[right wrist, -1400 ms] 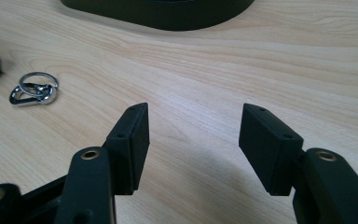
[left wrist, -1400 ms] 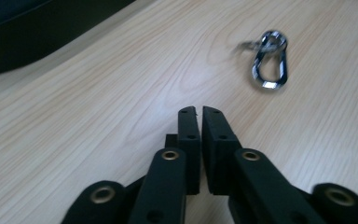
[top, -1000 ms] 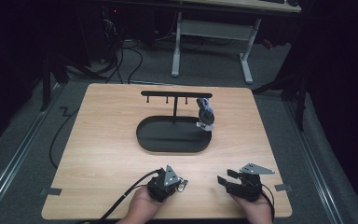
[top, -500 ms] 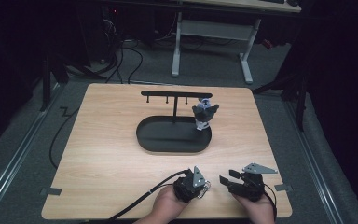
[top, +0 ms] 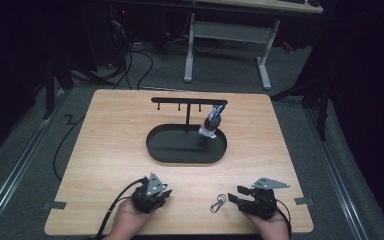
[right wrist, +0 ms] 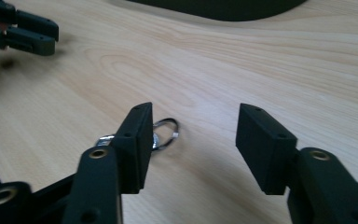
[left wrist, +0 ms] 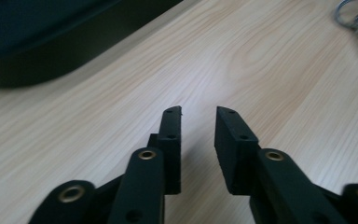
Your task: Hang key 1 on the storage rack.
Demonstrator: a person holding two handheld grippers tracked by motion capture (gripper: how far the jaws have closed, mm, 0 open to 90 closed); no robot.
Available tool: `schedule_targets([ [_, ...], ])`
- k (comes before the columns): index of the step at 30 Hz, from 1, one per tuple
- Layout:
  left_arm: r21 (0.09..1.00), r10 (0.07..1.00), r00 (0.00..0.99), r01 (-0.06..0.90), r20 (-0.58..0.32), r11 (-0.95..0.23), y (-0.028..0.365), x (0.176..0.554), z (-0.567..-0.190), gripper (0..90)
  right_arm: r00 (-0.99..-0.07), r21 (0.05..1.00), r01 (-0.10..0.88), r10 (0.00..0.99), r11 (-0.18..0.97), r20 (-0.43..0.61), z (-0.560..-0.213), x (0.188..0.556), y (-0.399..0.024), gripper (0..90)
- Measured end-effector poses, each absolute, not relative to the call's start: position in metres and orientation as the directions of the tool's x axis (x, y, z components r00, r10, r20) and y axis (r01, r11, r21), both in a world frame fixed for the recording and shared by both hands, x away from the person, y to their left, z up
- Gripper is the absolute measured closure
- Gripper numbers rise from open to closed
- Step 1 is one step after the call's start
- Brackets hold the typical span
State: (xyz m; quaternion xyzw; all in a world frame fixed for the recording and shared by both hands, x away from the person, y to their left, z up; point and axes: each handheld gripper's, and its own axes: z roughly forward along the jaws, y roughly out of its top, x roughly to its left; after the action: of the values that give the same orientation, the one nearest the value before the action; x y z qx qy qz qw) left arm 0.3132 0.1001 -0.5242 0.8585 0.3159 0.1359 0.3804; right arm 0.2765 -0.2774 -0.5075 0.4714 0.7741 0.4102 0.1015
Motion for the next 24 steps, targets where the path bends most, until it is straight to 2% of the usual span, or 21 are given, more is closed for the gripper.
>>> schedule_targets([
  [3, 0.756, 0.672, 0.740, 0.453, -0.023, -0.472, 0.121, 0.312, -0.527, 60.3, -0.570, 0.726, 0.641, 0.788, 0.250, 0.233, -0.507, 0.274, -0.264, 63.6],
  [6, 0.794, 0.682, 0.731, 0.411, 0.007, -0.448, 0.126, 0.313, -0.515, 54.5, -0.618, 0.719, 0.642, 0.734, 0.265, 0.281, -0.507, 0.272, -0.250, 78.1],
  [8, 0.801, 0.685, 0.728, 0.407, 0.005, -0.438, 0.127, 0.315, -0.515, 53.9, -0.645, 0.710, 0.634, 0.716, 0.308, 0.266, -0.509, 0.268, -0.237, 81.9],
  [14, 0.783, 0.661, 0.750, 0.416, -0.008, -0.462, 0.123, 0.316, -0.521, 53.1, -0.698, 0.669, 0.605, 0.692, 0.431, 0.185, -0.519, 0.262, -0.205, 82.6],
  [18, 0.786, 0.656, 0.755, 0.404, 0.001, -0.467, 0.121, 0.315, -0.521, 52.7, -0.676, 0.658, 0.615, 0.720, 0.434, 0.157, -0.522, 0.265, -0.211, 82.8],
  [24, 0.786, 0.657, 0.754, 0.409, -0.004, -0.464, 0.120, 0.316, -0.522, 52.4, -0.596, 0.661, 0.661, 0.783, 0.356, 0.175, -0.522, 0.271, -0.243, 82.0],
])
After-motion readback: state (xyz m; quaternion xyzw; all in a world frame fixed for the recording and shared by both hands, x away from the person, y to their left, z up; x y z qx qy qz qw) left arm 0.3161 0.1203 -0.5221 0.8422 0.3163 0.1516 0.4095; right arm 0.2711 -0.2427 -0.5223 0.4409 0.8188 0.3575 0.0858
